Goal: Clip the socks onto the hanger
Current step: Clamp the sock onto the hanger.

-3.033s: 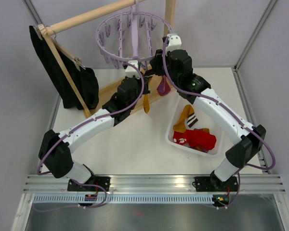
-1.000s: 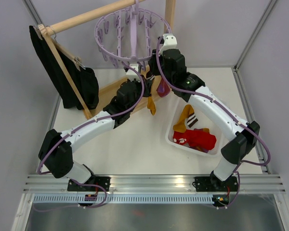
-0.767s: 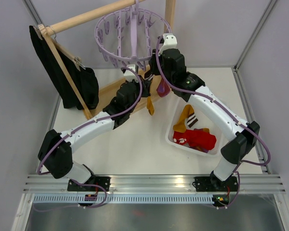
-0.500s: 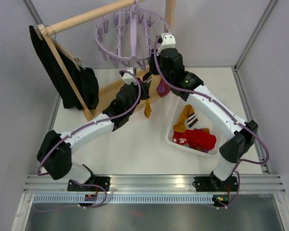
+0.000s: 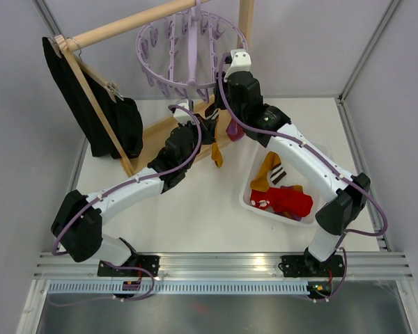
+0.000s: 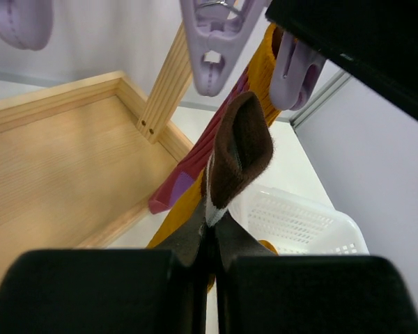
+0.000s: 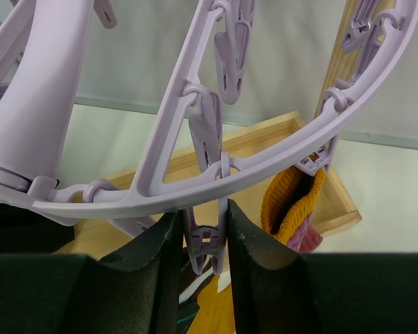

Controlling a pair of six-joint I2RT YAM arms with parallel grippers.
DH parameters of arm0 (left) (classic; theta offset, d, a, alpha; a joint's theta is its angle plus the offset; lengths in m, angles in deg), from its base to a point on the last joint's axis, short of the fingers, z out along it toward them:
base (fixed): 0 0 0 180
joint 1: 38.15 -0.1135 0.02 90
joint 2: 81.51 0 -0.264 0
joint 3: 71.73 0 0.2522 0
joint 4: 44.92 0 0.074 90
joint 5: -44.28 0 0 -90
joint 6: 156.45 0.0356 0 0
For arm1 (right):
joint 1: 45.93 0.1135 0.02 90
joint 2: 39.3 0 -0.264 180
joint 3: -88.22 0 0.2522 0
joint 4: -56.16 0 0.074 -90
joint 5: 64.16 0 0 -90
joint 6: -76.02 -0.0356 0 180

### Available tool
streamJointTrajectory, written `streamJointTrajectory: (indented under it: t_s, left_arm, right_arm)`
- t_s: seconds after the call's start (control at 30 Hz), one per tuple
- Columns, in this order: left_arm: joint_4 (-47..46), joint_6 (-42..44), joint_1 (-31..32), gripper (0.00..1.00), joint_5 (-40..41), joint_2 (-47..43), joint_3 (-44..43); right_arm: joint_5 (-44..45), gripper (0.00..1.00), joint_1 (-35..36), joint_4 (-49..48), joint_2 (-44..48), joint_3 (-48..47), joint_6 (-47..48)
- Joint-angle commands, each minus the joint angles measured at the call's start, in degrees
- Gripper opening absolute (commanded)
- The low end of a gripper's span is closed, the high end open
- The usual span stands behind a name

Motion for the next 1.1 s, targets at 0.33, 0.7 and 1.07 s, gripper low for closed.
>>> streamJointTrajectory:
  t_s: [0.33, 0.7, 1.07]
  left_arm:
    - [-5.6, -1.0, 0.3, 0.02, -3.1, -0.8, -0.5]
    - [-5.0, -0.7, 0.3, 0.02, -3.7, 0.0, -1.2]
    - [-4.4, -1.0, 0.4, 0.02, -3.6, 1.4, -1.6]
  right_arm:
    - [2.0, 0.00, 0.6, -3.0, -0.7, -3.3, -0.5]
    - [2.4, 0.00, 0.6, -3.1, -0.6, -3.4, -0.5]
    - [2.4, 0.00, 0.6, -3.0, -0.3, -3.5, -0.5]
